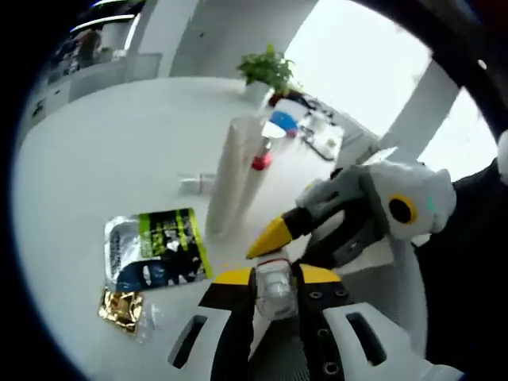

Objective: Arrange the skincare products in the storage area until every visible bottle or jar stands upright without overlapping.

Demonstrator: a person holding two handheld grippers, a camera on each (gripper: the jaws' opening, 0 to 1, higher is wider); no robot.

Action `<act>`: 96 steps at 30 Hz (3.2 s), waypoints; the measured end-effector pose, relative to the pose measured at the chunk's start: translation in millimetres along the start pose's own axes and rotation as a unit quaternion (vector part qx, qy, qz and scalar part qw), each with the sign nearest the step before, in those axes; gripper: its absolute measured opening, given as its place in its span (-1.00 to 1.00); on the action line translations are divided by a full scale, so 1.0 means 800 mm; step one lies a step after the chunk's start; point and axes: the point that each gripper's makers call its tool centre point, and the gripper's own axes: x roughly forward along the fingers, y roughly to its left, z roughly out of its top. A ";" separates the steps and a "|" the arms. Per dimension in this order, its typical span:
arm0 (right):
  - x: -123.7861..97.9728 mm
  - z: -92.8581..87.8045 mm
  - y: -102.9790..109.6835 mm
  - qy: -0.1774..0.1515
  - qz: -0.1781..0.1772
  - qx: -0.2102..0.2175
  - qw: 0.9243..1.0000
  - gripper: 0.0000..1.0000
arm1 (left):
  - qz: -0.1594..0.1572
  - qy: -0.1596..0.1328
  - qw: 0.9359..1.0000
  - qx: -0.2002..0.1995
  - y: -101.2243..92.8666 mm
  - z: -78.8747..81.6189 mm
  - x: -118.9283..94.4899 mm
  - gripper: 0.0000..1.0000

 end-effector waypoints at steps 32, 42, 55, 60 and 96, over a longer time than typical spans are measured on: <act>-0.070 0.055 -0.006 -0.248 0.141 0.339 0.897 -0.58 | -0.119 -0.166 0.970 0.134 -0.066 0.080 -0.019 -0.36; -0.086 0.076 -0.003 -0.291 0.168 0.349 0.875 -0.57 | -0.161 -0.182 0.961 0.132 -0.084 0.095 -0.020 -0.62; -0.054 0.031 -0.014 -0.135 0.044 0.293 0.945 -0.37 | -0.012 -0.161 0.983 0.082 -0.045 0.092 0.003 -0.65; -0.049 0.030 -0.021 -0.110 -0.002 0.270 0.957 -0.36 | 0.020 -0.170 0.984 0.048 -0.032 0.095 0.001 -0.66; -0.075 0.044 0.000 -0.188 0.123 0.309 0.924 -0.56 | -0.142 -0.151 0.972 0.112 -0.073 0.071 -0.009 -0.50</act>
